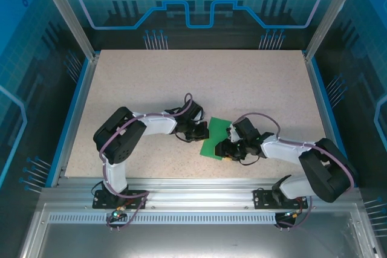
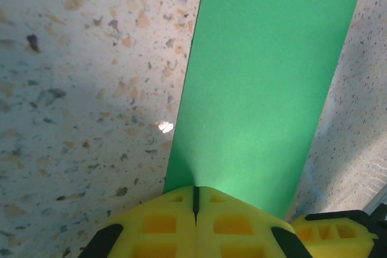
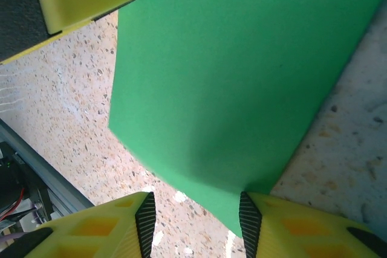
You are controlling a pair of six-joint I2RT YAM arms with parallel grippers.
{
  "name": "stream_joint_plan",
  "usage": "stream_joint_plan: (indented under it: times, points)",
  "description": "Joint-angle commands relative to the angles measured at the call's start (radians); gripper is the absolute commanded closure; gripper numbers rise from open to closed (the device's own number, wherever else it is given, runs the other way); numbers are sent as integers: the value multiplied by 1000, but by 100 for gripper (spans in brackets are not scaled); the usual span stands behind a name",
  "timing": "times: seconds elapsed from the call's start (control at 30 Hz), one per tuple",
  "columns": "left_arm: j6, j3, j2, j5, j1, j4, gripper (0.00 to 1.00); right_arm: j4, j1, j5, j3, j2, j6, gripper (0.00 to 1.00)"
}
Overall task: Fold a paper plane with a square sheet of paper (pick it up from the middle)
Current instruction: Fold the square sheet of paper in half at the center of the table.
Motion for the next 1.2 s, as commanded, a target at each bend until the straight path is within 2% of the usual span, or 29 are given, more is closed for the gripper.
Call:
stream_joint_plan:
  times: [0.0,0.23,0.47,0.6,0.7,0.9,0.97,1.03,1.17]
  points:
    - [-13,-33,-17,-13,-21,-74,100,-41,27,14,-7,-68,8,55]
    - [-24,-33,-30,-25,-34,-84,100,-15,73,23,-23,-98,24,51]
    - [-33,-47,-49,-25,-43,-76,100,32,77,12,-26,36,2,54]
    - [-33,-64,-103,-48,-44,-91,100,-67,77,54,-2,-44,-19,53]
    - [-36,-94,-167,-68,-45,-89,99,-246,77,169,43,-160,-43,52]
    - [-57,-166,-301,-126,-44,-89,81,-549,62,421,108,-315,-31,31]
    - [-62,-185,-343,-156,-45,-100,75,-603,62,448,138,-304,-41,19]
    - [-55,-193,-367,-170,-43,-115,73,-592,62,431,166,-266,-56,12]
    - [-44,-201,-386,-193,-42,-141,72,-600,69,451,270,-138,-92,13]
